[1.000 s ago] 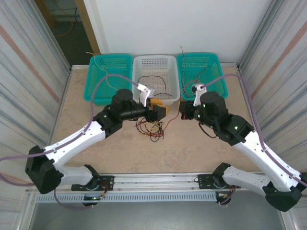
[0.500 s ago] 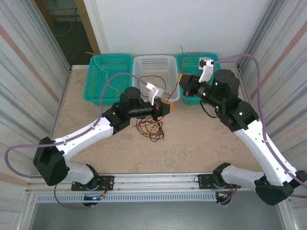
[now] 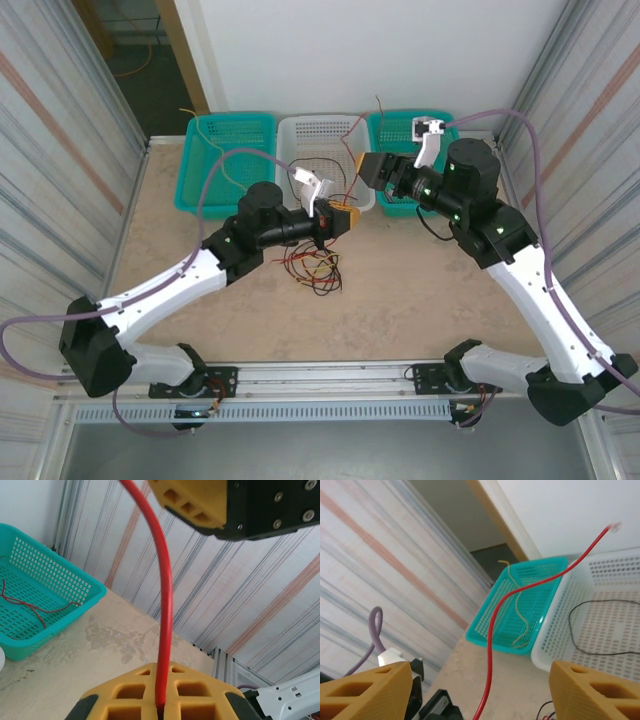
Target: Untangle the cables
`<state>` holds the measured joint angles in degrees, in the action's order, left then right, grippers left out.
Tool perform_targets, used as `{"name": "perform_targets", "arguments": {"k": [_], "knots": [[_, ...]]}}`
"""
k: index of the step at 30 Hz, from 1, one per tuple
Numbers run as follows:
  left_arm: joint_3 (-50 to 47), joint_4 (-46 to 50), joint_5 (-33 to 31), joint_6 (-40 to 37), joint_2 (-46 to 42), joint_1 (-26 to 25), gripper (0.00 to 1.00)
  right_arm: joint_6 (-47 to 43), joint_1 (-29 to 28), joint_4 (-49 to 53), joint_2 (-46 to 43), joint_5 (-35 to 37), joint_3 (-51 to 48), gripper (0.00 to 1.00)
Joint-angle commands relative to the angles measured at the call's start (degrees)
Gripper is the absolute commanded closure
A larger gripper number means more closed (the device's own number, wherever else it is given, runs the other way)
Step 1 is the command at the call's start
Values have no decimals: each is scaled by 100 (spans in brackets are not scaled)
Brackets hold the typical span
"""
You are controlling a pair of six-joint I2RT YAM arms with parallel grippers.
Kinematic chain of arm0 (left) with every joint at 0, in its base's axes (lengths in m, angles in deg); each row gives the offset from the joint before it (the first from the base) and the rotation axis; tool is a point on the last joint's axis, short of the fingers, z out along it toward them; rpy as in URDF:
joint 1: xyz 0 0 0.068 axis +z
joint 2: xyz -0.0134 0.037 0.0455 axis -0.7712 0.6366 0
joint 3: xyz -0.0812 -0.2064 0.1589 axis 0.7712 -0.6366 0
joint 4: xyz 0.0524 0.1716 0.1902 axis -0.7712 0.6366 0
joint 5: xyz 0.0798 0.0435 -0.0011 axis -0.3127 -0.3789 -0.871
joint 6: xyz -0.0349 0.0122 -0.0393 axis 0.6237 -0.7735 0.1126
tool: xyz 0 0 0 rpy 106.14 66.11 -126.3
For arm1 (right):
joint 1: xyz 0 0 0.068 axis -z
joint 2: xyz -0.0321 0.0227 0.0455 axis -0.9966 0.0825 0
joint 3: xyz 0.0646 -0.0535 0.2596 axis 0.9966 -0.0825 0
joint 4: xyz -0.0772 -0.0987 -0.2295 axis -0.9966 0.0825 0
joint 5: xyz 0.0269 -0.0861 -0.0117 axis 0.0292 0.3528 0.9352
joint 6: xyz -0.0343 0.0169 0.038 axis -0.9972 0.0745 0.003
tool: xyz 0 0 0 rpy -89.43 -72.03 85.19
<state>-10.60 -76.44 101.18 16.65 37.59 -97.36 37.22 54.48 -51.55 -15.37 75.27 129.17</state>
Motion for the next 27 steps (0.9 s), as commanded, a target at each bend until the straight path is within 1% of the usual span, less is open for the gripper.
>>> {"name": "perform_targets", "arguments": {"k": [1,4,9,12,14,17,18,21,22,23,25,26,27], "knots": [[45,-38,-56,-12,-216,13,100,302,-71,-91,0,-441,-221,30],[16,-77,-74,-36,-234,30,100,470,-172,-204,9,-471,-426,37],[25,1,-70,-96,-234,31,100,566,-350,-297,85,-501,-604,53],[28,49,-67,-123,-221,27,100,545,-406,-252,124,-433,-591,70],[26,67,-78,-121,-208,30,100,495,-399,-231,101,-376,-572,79],[15,67,-77,-108,-182,23,100,407,-401,-234,71,-308,-515,98],[8,67,-72,-101,-168,31,100,369,-401,-200,79,-296,-472,100],[1,71,-90,-100,-146,24,100,237,-393,-93,79,-246,-315,100],[12,105,-124,-95,-146,31,96,175,-365,-24,79,-195,-244,100],[19,155,-187,-101,-153,31,85,114,-331,40,88,-170,-172,100],[8,295,-421,-89,-230,29,57,6,-181,238,112,-132,-8,100],[-7,378,-555,-100,-291,31,48,-38,-92,317,122,-146,62,100],[-22,486,-713,-117,-363,24,41,-116,9,413,131,-157,137,100]]}}
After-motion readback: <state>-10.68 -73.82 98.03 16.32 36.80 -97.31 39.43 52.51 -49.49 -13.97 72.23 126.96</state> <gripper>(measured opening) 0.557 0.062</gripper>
